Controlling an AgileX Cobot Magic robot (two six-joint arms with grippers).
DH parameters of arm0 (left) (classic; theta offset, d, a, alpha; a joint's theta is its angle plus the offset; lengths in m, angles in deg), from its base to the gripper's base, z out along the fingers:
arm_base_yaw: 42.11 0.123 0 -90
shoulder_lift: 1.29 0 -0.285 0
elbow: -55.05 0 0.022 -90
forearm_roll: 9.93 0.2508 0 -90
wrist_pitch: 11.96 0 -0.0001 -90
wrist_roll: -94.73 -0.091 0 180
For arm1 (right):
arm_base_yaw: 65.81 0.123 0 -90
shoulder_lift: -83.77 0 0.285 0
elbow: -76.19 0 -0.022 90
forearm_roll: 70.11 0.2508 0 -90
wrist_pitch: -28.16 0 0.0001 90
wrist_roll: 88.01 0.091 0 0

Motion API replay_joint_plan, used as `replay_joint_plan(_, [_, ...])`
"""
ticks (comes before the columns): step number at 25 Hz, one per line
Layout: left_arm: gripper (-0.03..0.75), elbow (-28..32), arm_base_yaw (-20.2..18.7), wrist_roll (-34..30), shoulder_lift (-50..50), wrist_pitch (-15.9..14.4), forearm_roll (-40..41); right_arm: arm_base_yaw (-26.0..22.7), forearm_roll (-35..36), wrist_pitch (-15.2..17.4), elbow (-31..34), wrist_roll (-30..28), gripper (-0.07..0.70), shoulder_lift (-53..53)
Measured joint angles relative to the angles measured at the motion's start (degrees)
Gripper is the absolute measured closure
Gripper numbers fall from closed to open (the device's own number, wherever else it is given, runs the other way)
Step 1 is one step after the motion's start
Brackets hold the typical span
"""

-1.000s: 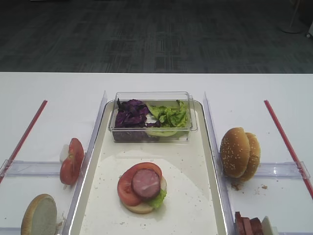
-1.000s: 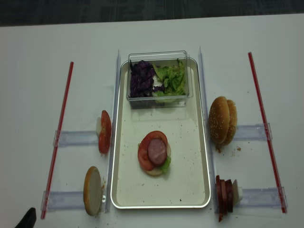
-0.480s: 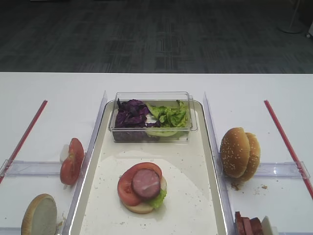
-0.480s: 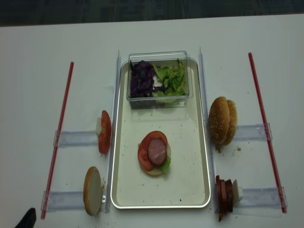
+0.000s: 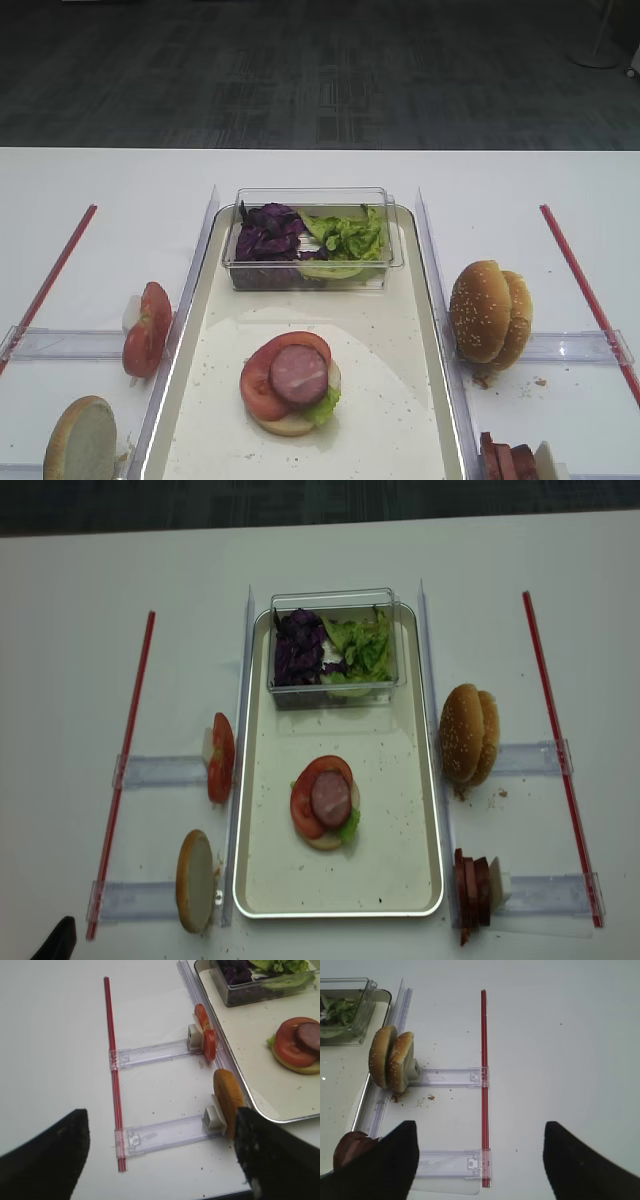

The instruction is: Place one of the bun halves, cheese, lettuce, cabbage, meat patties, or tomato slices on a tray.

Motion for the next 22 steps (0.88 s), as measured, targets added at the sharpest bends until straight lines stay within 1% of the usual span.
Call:
replay_joint_plan(3, [0.17, 0.0, 0.0, 0.0, 0.0, 0.0, 0.0, 0.0, 0.0, -0.1, 0.8, -0.2, 0.088, -1.8])
replay_joint_plan(8, [0.17, 0.0, 0.0, 0.0, 0.0, 0.0, 0.0, 0.0, 0.6, -0.5, 3.7, -1.5, 0.088, -1.9])
replay_joint_plan(22, [0.17, 0.0, 0.0, 0.0, 0.0, 0.0, 0.0, 0.0, 0.9, -0.8, 4.1, -2.1, 0.088, -1.9])
